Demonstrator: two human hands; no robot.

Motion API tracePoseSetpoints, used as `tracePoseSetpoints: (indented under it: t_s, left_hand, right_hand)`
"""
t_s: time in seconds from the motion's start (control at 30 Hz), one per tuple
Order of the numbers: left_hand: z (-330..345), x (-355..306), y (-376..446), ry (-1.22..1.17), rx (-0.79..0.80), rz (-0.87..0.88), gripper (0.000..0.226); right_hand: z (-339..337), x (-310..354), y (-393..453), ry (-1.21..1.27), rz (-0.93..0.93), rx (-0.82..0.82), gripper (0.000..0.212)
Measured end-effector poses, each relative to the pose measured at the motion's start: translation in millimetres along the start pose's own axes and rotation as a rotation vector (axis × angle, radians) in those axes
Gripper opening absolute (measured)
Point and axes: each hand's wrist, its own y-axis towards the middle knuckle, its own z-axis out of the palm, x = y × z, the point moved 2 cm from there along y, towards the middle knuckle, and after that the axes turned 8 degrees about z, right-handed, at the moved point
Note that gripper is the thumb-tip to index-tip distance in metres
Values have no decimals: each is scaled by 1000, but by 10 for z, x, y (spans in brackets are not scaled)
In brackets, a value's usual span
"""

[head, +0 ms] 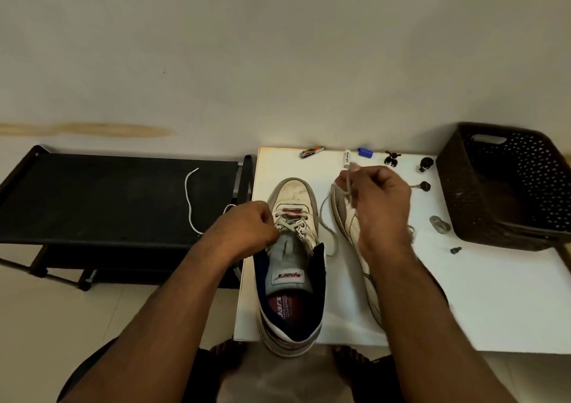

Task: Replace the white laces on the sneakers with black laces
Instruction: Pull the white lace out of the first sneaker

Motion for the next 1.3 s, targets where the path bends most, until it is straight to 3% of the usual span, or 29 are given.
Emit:
tracePoseSetpoints:
  t_s: [0.13,0.2,0.27,0.4,0.47,0.53,0.63,0.73,0.9,0.93,1.03,1.17,1.3]
  left_hand:
    - [21,-81,-45,-28,10,237,29]
    - [40,-101,-45,-11,53,250,31]
    - [41,-76,-18,-45,67,227,32]
    - [44,-58,15,-139,34,184,29]
    - [39,-32,27,-227,23,127,36]
    - [28,3,45,-344,11,76,38]
    - [35,30,65,-428,-27,11,25]
    - [113,19,85,-343,-54,30,18]
    - [199,-81,89,172,-160,103,11]
    - [192,-88,83,190,-169,104,11]
    - [112,15,72,157,-143,34,11]
    - [9,229,38,22,-21,-45,20]
    - [36,158,38,-16,47,145,38]
  right_hand:
    - [-12,-61,38,-175,-76,8,8]
    - [-41,-81,32,-599,-255,-25,23]
    - [11,-109,-1,-860,-432,34,27]
    - [229,-209,-197,-1117,-268,361,8]
    - [287,-284,-263,-1244,-186,381,10]
    - [309,-322,-297,-1331,-150,346,28]
    - [314,-358,-304,-1457,-112,350,39]
    - [279,-374,-277,-1488,-67,378,31]
    - [164,-390,-191,-1324,-14,416,10]
    - [129,-387,-168,-1308,-3,417,1]
    - [-3,-391,-64,-1211,62,412,16]
    - [-123,-399,1,-1106,133,439,18]
    - [-66,-412,-10,-1173,40,469,24]
